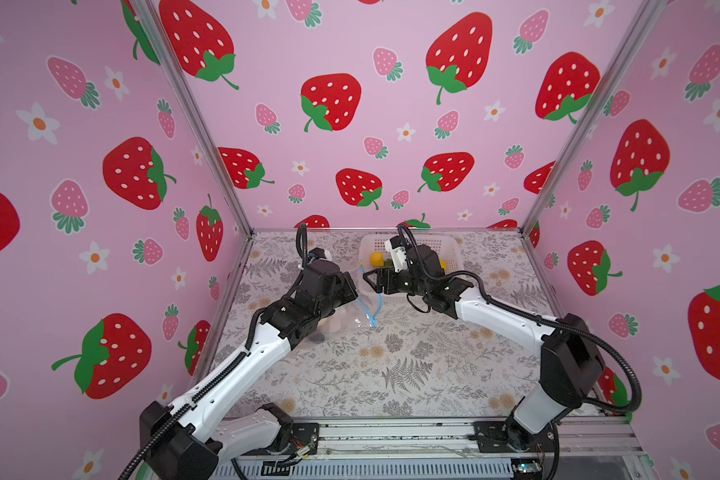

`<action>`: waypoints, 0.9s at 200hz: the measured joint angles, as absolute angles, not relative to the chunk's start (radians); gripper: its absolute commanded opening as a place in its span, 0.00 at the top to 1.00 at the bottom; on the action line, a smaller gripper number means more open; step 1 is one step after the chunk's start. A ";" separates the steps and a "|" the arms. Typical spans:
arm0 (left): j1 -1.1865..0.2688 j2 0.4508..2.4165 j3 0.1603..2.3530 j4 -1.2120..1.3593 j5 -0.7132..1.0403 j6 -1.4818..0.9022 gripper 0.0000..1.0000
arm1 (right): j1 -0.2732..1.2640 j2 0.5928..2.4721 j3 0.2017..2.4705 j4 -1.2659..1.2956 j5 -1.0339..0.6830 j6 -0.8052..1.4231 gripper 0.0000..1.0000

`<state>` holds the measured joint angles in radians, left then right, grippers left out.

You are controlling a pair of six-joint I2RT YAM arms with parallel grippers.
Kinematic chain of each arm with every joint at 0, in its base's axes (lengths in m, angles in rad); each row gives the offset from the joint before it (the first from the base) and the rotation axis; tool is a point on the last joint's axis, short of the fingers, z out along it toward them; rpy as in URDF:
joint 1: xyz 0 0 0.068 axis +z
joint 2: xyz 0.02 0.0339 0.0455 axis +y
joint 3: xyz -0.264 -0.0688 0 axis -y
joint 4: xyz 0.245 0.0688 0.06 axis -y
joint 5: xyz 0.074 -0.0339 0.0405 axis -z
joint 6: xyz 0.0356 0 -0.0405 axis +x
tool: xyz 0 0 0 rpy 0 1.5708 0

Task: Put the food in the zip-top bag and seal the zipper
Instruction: 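Move the right gripper back over the basket toward the white radish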

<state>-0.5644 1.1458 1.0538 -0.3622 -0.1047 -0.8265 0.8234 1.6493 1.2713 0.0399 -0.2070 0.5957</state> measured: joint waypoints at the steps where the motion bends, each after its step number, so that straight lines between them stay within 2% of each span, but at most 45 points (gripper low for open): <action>1: -0.564 1.146 1.054 -0.362 -0.105 -0.826 1.00 | 0.823 1.649 1.271 0.040 -0.207 0.596 0.30; 59: -0.554 1.146 1.053 -0.362 -0.104 -0.826 1.00 | 0.756 1.681 1.419 -0.156 -0.007 0.375 0.31; 88: -0.553 1.146 1.053 -0.362 -0.104 -0.826 1.00 | 0.713 1.820 1.554 -0.262 0.048 0.306 0.33; 129: -0.553 1.146 1.040 -0.356 -0.103 -0.827 1.00 | 0.691 2.040 1.671 -0.416 0.149 0.255 0.28; 180: -0.551 1.147 1.038 -0.356 -0.099 -0.827 1.00 | 0.683 2.223 1.794 -0.521 0.169 0.228 0.24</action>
